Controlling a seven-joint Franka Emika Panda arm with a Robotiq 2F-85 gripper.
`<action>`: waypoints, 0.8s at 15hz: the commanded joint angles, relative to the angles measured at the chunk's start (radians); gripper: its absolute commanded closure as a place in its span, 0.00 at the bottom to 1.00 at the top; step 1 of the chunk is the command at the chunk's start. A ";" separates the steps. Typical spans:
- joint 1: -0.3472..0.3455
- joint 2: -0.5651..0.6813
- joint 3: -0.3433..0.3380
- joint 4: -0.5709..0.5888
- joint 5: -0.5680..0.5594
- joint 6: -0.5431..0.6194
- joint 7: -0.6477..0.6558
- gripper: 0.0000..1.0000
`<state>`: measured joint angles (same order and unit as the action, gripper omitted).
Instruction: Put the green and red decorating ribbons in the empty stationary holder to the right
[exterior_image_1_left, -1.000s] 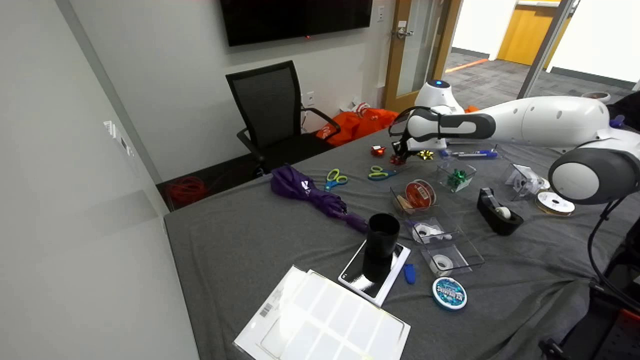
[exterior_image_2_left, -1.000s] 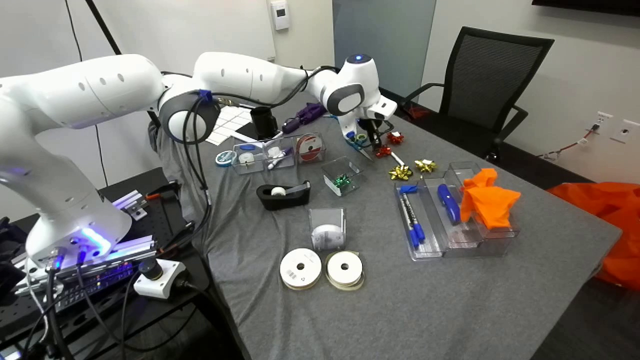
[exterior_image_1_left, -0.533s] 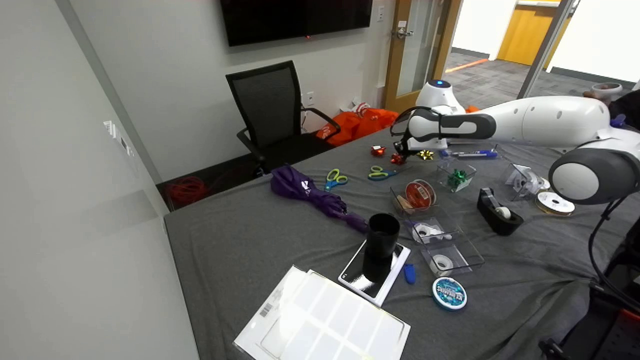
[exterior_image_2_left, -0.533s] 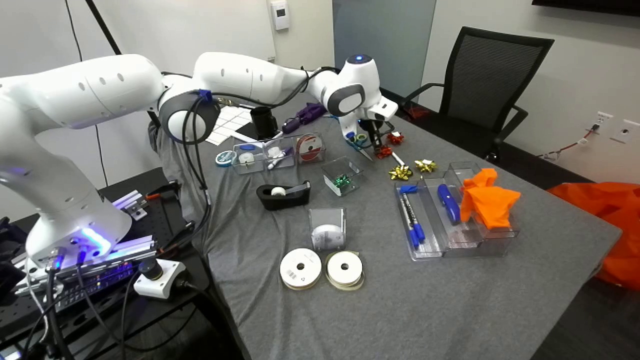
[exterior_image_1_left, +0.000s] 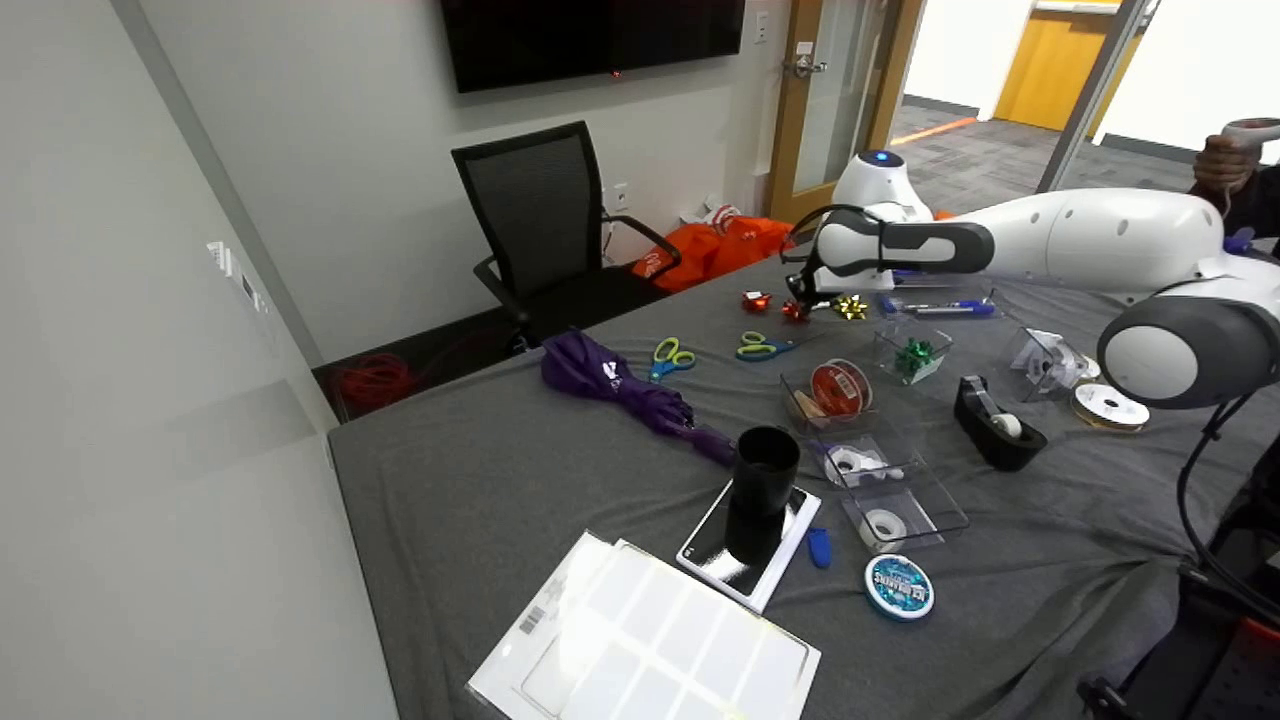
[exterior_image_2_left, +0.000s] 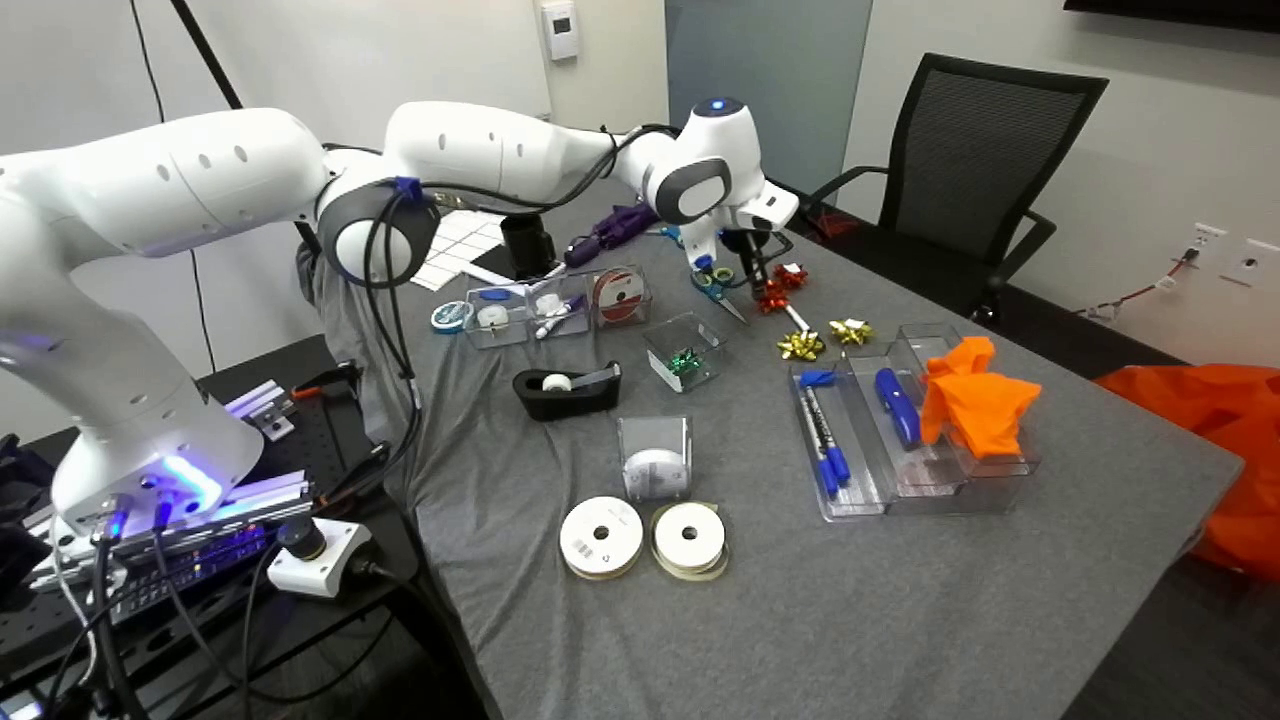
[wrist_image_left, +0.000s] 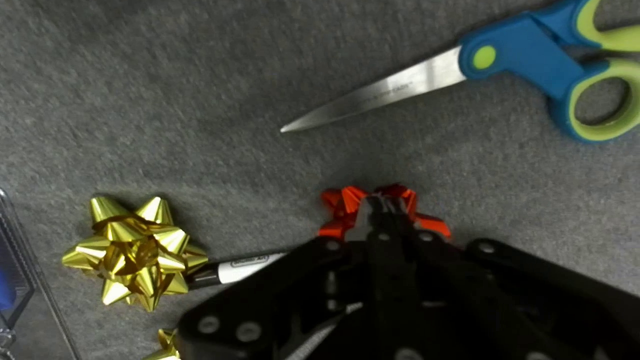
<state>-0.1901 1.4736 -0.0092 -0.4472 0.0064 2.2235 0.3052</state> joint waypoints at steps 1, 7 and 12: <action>0.001 -0.017 0.011 0.002 0.006 -0.017 -0.019 1.00; 0.002 -0.004 0.000 0.063 0.013 -0.095 -0.100 1.00; 0.002 -0.039 -0.014 0.067 -0.002 -0.178 -0.176 1.00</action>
<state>-0.1868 1.4699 -0.0128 -0.3655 0.0042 2.0929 0.1821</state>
